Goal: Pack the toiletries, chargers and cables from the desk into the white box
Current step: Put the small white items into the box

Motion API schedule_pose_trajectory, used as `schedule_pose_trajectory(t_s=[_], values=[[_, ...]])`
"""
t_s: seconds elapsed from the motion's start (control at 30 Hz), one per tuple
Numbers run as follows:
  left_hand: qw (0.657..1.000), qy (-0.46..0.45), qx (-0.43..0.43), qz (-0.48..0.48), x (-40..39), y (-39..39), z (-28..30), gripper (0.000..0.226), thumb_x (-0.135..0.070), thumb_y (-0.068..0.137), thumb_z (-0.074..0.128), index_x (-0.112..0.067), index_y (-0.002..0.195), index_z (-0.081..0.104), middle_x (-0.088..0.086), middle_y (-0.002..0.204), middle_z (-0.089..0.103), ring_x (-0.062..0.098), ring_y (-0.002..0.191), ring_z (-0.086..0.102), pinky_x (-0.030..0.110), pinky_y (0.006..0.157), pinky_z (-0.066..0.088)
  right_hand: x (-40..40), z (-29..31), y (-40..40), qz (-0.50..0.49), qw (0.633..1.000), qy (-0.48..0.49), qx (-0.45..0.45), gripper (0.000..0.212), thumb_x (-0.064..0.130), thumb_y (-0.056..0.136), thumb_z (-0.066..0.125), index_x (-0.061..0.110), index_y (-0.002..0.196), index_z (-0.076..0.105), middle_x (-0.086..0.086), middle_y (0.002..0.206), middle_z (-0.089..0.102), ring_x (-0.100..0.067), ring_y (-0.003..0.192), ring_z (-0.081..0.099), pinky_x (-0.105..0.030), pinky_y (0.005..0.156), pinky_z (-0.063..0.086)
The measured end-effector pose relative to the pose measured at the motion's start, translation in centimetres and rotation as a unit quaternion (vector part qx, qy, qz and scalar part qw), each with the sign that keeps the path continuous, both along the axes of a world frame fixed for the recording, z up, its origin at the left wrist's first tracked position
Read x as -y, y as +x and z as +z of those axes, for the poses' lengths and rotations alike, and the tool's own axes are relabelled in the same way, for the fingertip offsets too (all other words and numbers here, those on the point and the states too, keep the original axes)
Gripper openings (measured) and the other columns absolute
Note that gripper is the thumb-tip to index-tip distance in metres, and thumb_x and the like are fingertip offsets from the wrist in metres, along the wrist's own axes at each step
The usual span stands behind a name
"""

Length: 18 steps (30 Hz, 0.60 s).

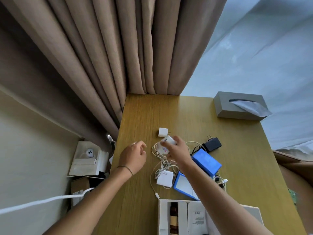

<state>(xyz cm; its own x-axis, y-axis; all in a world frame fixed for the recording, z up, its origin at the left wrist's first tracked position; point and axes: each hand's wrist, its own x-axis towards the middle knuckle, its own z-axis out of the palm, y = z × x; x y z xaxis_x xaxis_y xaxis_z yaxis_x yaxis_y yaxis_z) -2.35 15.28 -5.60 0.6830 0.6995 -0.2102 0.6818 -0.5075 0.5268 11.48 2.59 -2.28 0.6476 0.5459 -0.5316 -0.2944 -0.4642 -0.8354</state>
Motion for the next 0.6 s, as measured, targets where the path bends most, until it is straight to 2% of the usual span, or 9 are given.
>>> schedule_pose_trajectory(t_s=[0.07, 0.17, 0.23, 0.27, 0.33, 0.43, 0.5, 0.6], values=[[1.0, 0.014, 0.007, -0.016, -0.8, 2.5, -0.8, 0.019, -0.018, 0.088, 0.058, -0.028, 0.104, 0.062, -0.008, 0.098, 0.063, 0.014, 0.088, 0.061, 0.028, 0.066, 0.046, 1.4, 1.4, 0.3, -0.025, 0.997, 0.03, -0.064, 0.028, 0.024, 0.091, 0.072, 0.01, 0.113, 0.063, -0.013, 0.087, 0.073, -0.019, 0.062, 0.065, -0.03, 0.056, 0.053], [0.997, 0.047, -0.001, -0.068, -1.5, 6.1, -2.0, 0.03, -0.015, 0.089, 0.056, -0.024, 0.118, 0.059, -0.001, 0.114, 0.061, 0.02, 0.101, 0.06, 0.034, 0.076, 0.052, 3.4, 2.6, 0.3, -0.04, 0.993, 0.048, -0.104, 0.023, 0.027, 0.092, 0.07, 0.013, 0.11, 0.068, -0.011, 0.087, 0.074, -0.022, 0.073, 0.068, -0.039, 0.073, 0.056], [0.993, 0.066, -0.028, -0.098, -1.7, 8.0, -2.7, 0.036, -0.014, 0.09, 0.054, -0.024, 0.125, 0.054, 0.002, 0.122, 0.056, 0.025, 0.108, 0.056, 0.038, 0.077, 0.052, 4.5, 3.0, 0.1, -0.057, 0.991, 0.045, -0.114, 0.021, 0.03, 0.09, 0.071, 0.018, 0.108, 0.07, -0.01, 0.092, 0.074, -0.021, 0.08, 0.07, -0.04, 0.08, 0.056], [0.989, 0.081, -0.049, -0.111, -1.7, 8.8, -3.1, 0.039, -0.013, 0.09, 0.054, -0.024, 0.127, 0.051, 0.003, 0.126, 0.053, 0.027, 0.111, 0.054, 0.039, 0.077, 0.051, 4.9, 3.2, 0.0, -0.064, 0.99, 0.042, -0.115, 0.02, 0.031, 0.09, 0.072, 0.02, 0.106, 0.071, -0.008, 0.092, 0.074, -0.02, 0.081, 0.07, -0.038, 0.078, 0.057], [0.977, 0.126, -0.092, -0.143, -1.8, 10.1, -3.9, 0.045, -0.012, 0.089, 0.055, -0.022, 0.132, 0.046, 0.008, 0.136, 0.045, 0.03, 0.117, 0.049, 0.042, 0.08, 0.05, 5.6, 3.5, -0.3, -0.076, 0.99, 0.036, -0.117, 0.016, 0.031, 0.088, 0.074, 0.02, 0.1, 0.073, -0.003, 0.085, 0.073, -0.016, 0.073, 0.071, -0.029, 0.064, 0.058], [0.957, 0.178, -0.124, -0.193, -2.1, 11.4, -4.5, 0.058, -0.012, 0.089, 0.059, -0.019, 0.142, 0.037, 0.012, 0.147, 0.036, 0.031, 0.126, 0.043, 0.044, 0.089, 0.051, 6.2, 3.6, -1.2, -0.076, 0.99, 0.028, -0.114, 0.024, 0.033, 0.088, 0.075, 0.013, 0.1, 0.07, -0.005, 0.078, 0.07, -0.017, 0.058, 0.065, -0.023, 0.048, 0.047], [0.946, 0.192, -0.137, -0.221, -2.3, 12.1, -4.5, 0.059, -0.015, 0.092, 0.06, -0.018, 0.145, 0.035, 0.011, 0.145, 0.039, 0.03, 0.126, 0.044, 0.043, 0.089, 0.052, 6.6, 3.6, -1.7, -0.068, 0.99, 0.034, -0.114, 0.029, 0.036, 0.089, 0.074, 0.01, 0.102, 0.068, -0.007, 0.077, 0.07, -0.018, 0.056, 0.063, -0.024, 0.047, 0.043], [0.937, 0.206, -0.143, -0.245, -2.5, 12.8, -4.6, 0.045, -0.024, 0.096, 0.059, -0.016, 0.137, 0.044, 0.011, 0.135, 0.051, 0.029, 0.12, 0.049, 0.042, 0.086, 0.052, 7.2, 3.7, -2.1, -0.049, 0.991, 0.042, -0.118, 0.03, 0.035, 0.091, 0.072, 0.009, 0.106, 0.066, -0.008, 0.081, 0.072, -0.018, 0.058, 0.063, -0.024, 0.05, 0.044]])
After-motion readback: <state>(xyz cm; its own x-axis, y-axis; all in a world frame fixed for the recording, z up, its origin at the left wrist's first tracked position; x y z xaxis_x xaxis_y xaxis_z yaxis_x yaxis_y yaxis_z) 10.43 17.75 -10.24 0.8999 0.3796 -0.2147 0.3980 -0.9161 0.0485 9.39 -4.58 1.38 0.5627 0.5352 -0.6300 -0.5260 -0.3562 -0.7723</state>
